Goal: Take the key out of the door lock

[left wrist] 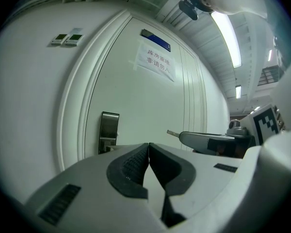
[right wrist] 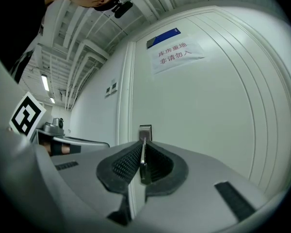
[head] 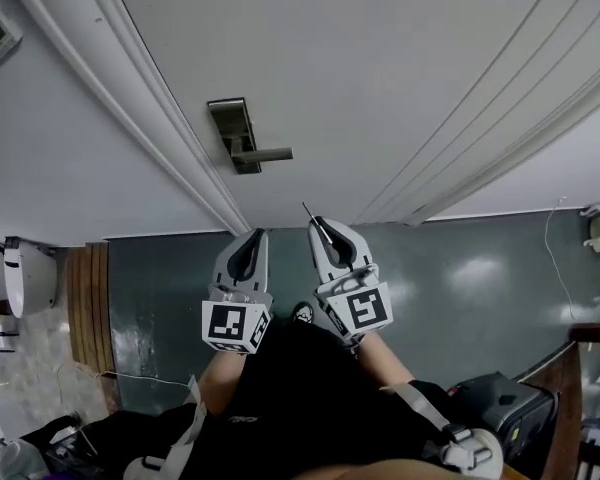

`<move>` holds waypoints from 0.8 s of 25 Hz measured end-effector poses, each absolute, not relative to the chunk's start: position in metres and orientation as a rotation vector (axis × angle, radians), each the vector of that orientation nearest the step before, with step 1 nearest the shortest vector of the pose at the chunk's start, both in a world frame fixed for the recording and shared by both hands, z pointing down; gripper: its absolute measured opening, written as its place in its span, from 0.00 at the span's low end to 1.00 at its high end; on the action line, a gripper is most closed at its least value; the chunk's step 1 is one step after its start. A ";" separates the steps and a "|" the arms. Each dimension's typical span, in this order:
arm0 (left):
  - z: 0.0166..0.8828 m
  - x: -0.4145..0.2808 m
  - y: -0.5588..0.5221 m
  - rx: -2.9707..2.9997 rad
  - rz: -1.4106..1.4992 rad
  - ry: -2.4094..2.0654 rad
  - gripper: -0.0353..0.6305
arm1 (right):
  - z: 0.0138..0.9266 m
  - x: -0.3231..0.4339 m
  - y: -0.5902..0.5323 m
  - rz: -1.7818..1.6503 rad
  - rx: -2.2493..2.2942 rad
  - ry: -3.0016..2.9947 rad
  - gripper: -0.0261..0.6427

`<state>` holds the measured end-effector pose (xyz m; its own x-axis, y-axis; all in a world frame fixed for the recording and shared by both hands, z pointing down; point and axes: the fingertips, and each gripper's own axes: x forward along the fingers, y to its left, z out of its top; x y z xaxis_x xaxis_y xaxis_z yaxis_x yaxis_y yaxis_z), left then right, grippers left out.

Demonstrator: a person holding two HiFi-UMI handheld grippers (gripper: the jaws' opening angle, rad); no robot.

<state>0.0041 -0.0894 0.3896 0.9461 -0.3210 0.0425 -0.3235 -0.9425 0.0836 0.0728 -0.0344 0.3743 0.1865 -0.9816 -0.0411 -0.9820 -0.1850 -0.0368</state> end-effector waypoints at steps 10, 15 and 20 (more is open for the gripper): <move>0.384 -0.005 -0.096 3.015 0.023 -0.527 0.09 | 0.368 0.070 -0.038 0.021 -2.361 1.960 0.08; 0.386 -0.005 -0.092 3.018 0.040 -0.509 0.09 | 0.369 0.068 -0.036 0.028 -2.356 1.955 0.08; 0.389 -0.001 -0.092 3.019 0.053 -0.508 0.09 | 0.367 0.072 -0.036 0.043 -2.358 1.956 0.08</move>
